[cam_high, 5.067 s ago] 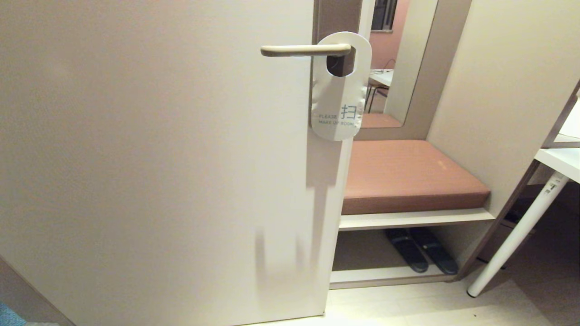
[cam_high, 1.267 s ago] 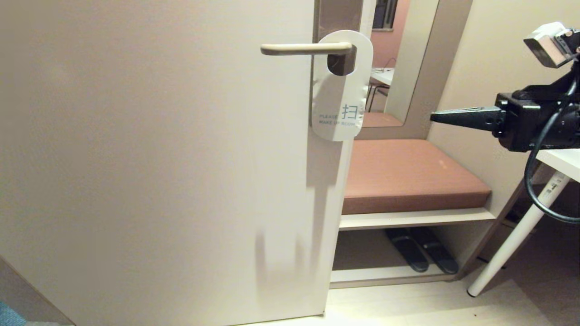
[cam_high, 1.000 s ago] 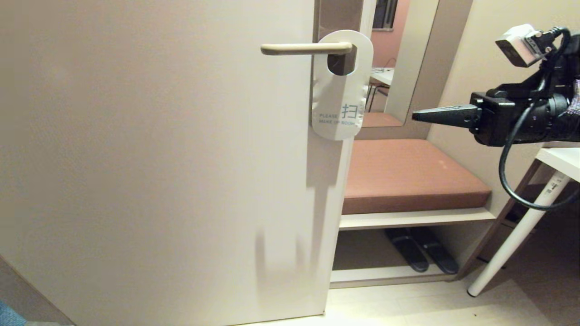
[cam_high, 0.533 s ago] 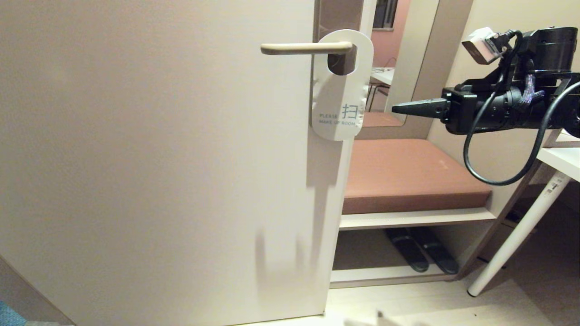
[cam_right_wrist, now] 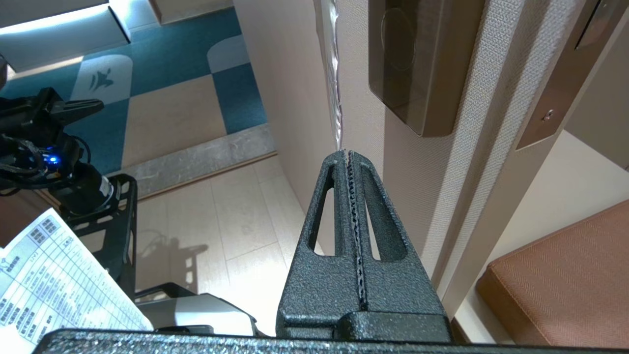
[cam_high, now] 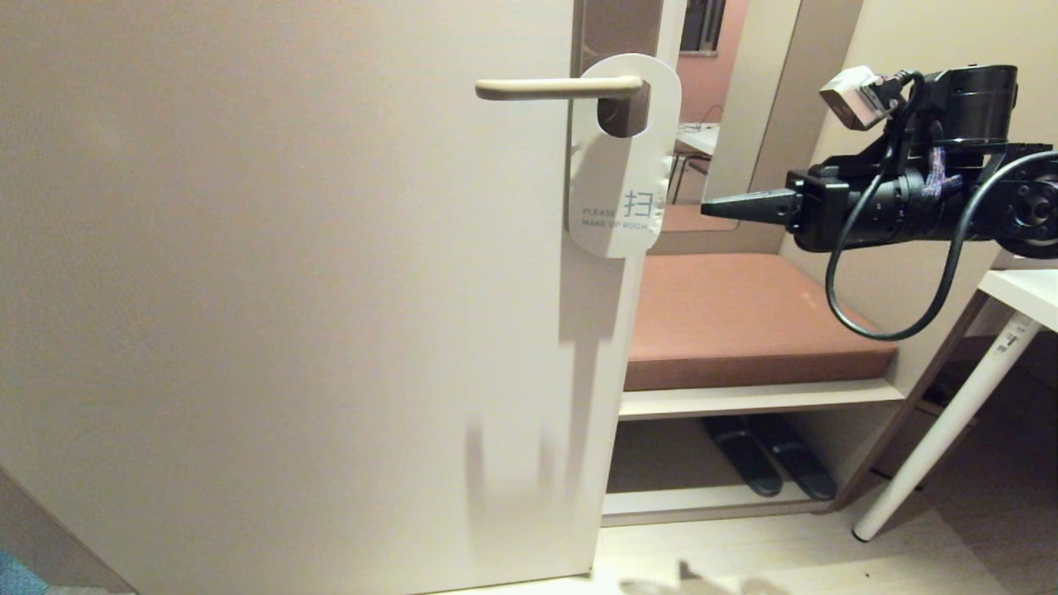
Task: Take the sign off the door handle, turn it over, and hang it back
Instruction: Take down the sign
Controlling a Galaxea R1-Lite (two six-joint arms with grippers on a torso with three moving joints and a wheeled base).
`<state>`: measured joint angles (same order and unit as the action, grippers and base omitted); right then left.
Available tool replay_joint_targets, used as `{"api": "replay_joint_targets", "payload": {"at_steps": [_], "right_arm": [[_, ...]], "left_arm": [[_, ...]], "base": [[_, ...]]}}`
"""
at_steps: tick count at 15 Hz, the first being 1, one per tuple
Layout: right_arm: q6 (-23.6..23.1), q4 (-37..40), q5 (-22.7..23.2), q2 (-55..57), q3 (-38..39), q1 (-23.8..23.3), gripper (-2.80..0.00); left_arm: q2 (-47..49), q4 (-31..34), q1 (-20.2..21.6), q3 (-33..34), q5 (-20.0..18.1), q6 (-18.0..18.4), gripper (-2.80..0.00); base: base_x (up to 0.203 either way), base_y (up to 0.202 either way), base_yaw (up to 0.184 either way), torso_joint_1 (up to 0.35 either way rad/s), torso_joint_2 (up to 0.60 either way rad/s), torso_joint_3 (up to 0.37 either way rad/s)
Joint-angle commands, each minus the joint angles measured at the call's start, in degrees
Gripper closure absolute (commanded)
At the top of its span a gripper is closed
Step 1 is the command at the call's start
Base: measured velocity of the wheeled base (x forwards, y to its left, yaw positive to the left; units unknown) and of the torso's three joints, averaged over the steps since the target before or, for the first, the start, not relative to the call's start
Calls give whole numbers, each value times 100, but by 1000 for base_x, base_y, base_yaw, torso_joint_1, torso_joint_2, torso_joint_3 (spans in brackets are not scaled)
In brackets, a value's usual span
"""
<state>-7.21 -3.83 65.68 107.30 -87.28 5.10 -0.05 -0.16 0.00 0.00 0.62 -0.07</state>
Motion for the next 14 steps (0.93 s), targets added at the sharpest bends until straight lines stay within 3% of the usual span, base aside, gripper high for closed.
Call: {"api": "replay_joint_targets", "payload": {"at_steps": [1, 2, 14], "right_arm": [[-1, -4, 41, 0, 20, 0, 0], [-8, -4, 41, -8, 36, 9, -280], [-20, 22, -24, -181, 21, 238, -280]], "left_arm": [[5, -2, 0, 0, -1, -1, 0], [5, -2, 0, 0, -1, -1, 0], [5, -2, -3, 0, -1, -1, 0]], "base": [[0, 0, 0, 0, 0, 0], [0, 0, 0, 0, 0, 0], [0, 0, 0, 0, 0, 0]]}}
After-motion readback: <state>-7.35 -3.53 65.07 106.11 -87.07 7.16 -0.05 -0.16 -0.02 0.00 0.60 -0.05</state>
